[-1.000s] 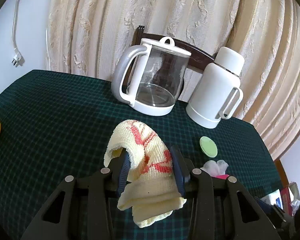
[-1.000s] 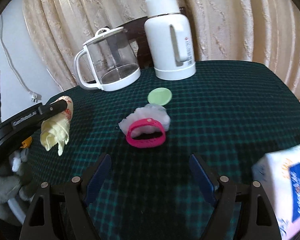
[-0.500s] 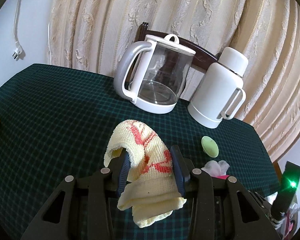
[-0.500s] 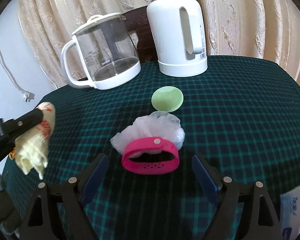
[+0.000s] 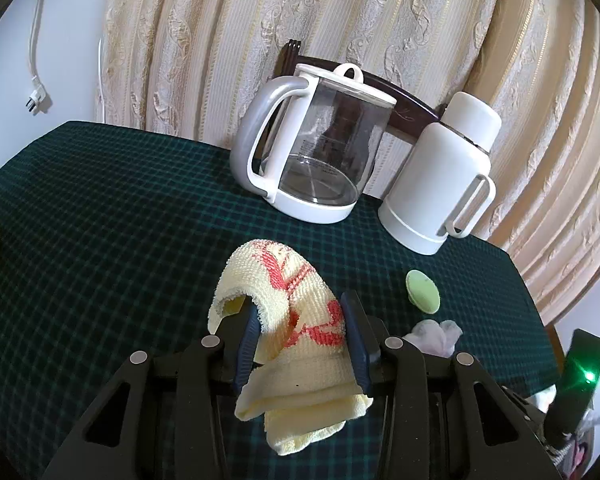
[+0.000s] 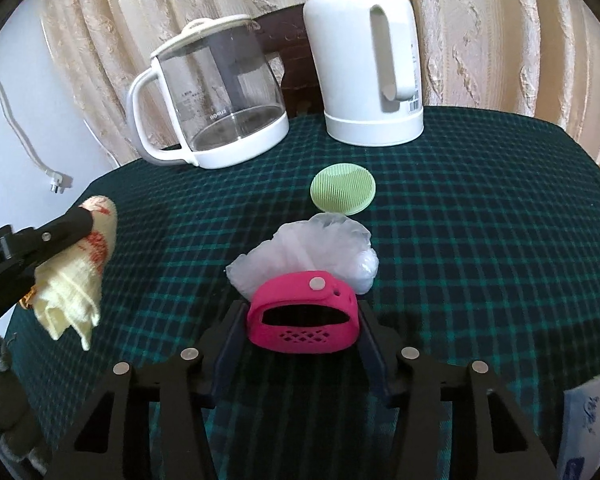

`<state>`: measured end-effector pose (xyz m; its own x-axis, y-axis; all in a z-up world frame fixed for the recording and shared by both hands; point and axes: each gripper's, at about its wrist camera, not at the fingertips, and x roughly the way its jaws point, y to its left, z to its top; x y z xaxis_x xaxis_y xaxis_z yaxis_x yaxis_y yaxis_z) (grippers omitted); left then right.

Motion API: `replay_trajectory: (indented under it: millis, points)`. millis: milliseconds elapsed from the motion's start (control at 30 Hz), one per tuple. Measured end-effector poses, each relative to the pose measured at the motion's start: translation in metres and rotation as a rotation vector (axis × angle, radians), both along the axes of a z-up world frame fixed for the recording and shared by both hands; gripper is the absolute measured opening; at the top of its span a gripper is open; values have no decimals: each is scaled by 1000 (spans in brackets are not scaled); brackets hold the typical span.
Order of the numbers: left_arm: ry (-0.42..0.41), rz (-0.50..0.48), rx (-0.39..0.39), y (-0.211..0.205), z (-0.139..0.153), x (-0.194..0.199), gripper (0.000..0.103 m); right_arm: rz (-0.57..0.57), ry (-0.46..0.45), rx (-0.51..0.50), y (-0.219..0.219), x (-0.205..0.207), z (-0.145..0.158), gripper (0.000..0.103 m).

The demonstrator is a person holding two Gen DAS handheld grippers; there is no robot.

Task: Organize soft objects
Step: 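Grasp the pink bracelet with the right gripper, leaving the white mesh puff, then carry the towel toward the box while the right gripper drops the pink bracelet into it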

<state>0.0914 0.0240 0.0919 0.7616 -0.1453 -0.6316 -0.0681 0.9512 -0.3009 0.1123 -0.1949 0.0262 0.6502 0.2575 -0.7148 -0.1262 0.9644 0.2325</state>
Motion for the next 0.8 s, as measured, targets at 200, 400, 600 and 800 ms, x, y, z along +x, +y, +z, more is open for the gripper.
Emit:
replay_trajectory:
  millis: [200,400,600,800]
  points:
    - [-5,-9,-4,-2,2,-1,41,-17,-23,25,-7,-16,10,56]
    - [-14,-29,-10,-6,6,-4,41,-43,-54,37,-14,-30,20,56]
    - [-23,-70,-21,-15,10,-8,41,-78,-106,38,-26,-53,37,56]
    - [-31,-123,-33,-28,14,-13,41,-122,-151,51,-45,-75,51,56]
